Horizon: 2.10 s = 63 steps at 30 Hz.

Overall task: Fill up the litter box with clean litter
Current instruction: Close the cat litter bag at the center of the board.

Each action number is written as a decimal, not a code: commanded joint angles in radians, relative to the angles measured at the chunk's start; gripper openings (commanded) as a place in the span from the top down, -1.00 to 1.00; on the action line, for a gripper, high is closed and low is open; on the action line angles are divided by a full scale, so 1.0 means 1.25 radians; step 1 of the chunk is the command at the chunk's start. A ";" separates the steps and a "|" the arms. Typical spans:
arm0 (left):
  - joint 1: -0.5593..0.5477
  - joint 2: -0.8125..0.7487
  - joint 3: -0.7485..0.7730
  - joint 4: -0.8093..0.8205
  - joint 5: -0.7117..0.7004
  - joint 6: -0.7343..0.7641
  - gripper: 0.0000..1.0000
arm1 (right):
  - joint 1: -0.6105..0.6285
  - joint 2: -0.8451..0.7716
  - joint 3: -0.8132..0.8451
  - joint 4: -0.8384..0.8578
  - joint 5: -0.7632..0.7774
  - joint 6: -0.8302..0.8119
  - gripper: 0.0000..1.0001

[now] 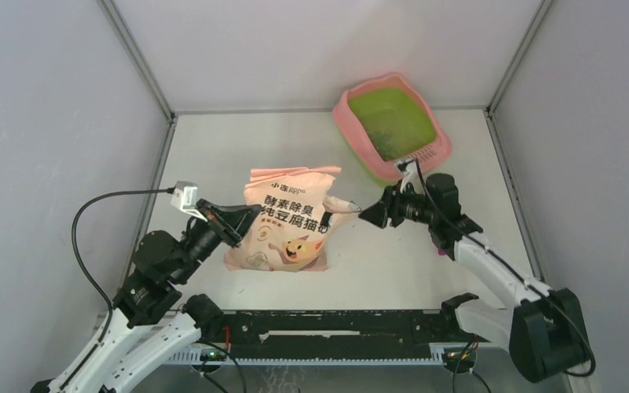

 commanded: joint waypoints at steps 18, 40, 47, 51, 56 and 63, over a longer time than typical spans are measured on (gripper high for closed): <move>0.070 0.053 0.102 0.323 0.203 -0.223 1.00 | 0.237 -0.158 -0.223 0.695 -0.043 0.054 -0.19; 0.081 0.042 0.085 0.327 0.220 -0.246 1.00 | 0.217 -0.149 -0.196 0.807 -0.060 0.102 -0.19; 0.084 0.048 0.081 0.337 0.230 -0.254 1.00 | 0.224 -0.140 -0.186 0.829 -0.067 0.111 -0.12; 0.086 0.052 0.079 0.329 0.231 -0.254 1.00 | 0.222 -0.148 -0.181 0.833 -0.070 0.122 0.20; 0.091 0.059 0.087 0.263 0.217 -0.223 1.00 | 0.212 -0.181 -0.132 0.755 -0.103 0.149 0.82; 0.091 0.033 0.078 0.011 0.044 -0.095 1.00 | 0.168 -0.244 -0.011 0.480 -0.155 0.117 1.00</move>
